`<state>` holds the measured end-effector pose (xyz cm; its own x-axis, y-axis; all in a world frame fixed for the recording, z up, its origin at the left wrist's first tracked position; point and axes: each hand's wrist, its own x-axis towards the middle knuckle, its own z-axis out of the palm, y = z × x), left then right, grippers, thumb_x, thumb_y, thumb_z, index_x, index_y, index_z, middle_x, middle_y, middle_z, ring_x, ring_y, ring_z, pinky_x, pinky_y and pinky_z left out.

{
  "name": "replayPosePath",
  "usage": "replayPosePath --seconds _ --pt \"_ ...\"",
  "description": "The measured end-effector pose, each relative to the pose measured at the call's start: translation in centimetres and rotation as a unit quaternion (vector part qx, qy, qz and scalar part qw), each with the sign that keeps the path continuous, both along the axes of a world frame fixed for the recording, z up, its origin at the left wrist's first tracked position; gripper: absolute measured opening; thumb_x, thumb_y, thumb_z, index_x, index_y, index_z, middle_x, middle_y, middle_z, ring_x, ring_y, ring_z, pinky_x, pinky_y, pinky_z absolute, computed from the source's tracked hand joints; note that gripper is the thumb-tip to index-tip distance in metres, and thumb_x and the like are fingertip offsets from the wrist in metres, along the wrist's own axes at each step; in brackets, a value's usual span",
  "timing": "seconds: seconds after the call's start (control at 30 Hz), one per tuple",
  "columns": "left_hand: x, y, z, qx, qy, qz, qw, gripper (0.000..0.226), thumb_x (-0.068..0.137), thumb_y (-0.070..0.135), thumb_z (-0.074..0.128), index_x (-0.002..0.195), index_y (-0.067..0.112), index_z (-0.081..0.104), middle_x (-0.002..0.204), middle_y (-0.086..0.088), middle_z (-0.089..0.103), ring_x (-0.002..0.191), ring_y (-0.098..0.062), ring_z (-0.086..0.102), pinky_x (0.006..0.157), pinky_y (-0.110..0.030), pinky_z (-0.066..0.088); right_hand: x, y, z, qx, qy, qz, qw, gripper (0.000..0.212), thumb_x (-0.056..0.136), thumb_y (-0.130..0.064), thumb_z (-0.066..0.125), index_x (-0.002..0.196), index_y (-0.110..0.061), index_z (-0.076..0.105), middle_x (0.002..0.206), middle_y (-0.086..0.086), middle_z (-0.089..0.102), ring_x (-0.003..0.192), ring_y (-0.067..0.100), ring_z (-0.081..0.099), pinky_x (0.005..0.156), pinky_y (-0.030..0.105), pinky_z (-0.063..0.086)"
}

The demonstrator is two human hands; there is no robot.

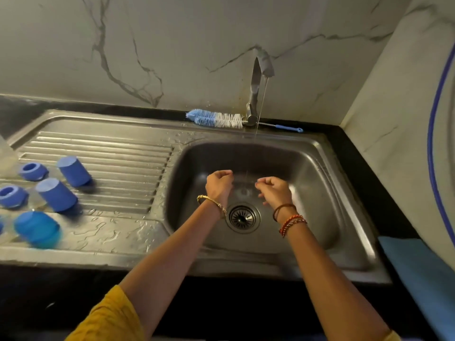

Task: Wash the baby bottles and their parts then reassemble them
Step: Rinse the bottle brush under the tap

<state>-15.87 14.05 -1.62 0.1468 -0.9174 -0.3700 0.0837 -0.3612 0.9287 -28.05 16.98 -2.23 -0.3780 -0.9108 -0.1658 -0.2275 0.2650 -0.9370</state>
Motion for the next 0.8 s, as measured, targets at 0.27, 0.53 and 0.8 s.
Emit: replayPosePath --seconds 0.27,0.53,0.8 --pt "3.3 5.2 -0.3 0.036 0.012 -0.037 0.999 0.008 0.089 0.010 0.055 0.092 0.011 0.062 0.071 -0.001 0.054 0.055 -0.011 0.047 0.064 -0.025 0.047 0.6 1.8 1.8 0.050 0.048 0.024 0.997 0.032 0.091 -0.009 0.047 0.123 -0.007 0.052 0.099 0.013 0.066 0.049 0.002 0.050 0.039 0.014 0.037" --pt "3.8 5.0 2.1 0.084 0.088 -0.047 0.991 0.019 0.094 0.018 0.053 0.076 0.013 0.047 0.078 0.000 0.047 0.061 -0.011 0.039 0.056 -0.020 0.038 -0.5 -0.7 4.3 0.123 -0.045 0.043 0.990 0.045 0.096 -0.029 0.044 0.138 -0.014 0.039 0.139 0.007 0.046 0.116 0.029 0.054 0.088 0.037 0.044" --pt "2.2 -2.2 3.2 0.074 0.094 -0.064 0.991 0.013 0.095 0.021 0.052 0.095 0.008 0.049 0.085 0.000 0.051 0.060 -0.011 0.038 0.057 -0.020 0.039 -0.9 -10.8 5.0 0.062 0.220 0.035 0.973 0.043 0.095 -0.039 0.040 0.125 -0.011 0.051 0.137 0.014 0.049 0.124 0.031 0.046 0.094 0.033 0.038"
